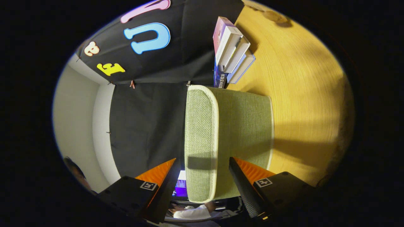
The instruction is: Open the storage box then place both shoes into the box .Put the left shoe in first, then the right shoe, with the right side of both shoes facing outward in a uniform manner.
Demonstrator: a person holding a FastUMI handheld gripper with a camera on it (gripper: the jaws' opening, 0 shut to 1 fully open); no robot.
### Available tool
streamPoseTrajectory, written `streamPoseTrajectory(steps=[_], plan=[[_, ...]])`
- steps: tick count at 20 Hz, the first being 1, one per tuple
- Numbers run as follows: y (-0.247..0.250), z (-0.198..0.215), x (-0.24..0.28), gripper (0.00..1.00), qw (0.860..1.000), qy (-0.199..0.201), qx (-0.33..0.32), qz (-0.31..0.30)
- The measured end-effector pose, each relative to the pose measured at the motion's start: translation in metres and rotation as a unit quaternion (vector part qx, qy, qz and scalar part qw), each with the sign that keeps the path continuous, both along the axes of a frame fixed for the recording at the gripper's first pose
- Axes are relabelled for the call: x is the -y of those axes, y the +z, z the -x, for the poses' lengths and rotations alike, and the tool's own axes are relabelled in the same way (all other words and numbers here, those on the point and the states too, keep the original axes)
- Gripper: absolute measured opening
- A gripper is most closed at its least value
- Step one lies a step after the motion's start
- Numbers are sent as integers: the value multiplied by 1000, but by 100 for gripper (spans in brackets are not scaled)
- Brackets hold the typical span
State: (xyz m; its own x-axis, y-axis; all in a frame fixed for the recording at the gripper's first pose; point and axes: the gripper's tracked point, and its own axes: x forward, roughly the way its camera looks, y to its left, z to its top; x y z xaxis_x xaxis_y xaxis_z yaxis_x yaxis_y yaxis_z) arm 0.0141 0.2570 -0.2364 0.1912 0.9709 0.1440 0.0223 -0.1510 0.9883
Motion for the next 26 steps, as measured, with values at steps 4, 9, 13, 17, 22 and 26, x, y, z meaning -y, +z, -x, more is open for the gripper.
streamPoseTrajectory(steps=[4, 9, 13, 17, 22, 26], plan=[[8, -2, -4, 95, 998, 2, -28, -54], [2, 2, 1, 35, 996, -9, -49, -71], [22, 6, 8, 7, 998, -30, -27, -57], [54, 8, 14, 5, 998, -54, -5, -34], [111, 4, 3, 5, 997, -69, 41, -4], [161, -3, -24, 5, 993, -75, 86, 18]])
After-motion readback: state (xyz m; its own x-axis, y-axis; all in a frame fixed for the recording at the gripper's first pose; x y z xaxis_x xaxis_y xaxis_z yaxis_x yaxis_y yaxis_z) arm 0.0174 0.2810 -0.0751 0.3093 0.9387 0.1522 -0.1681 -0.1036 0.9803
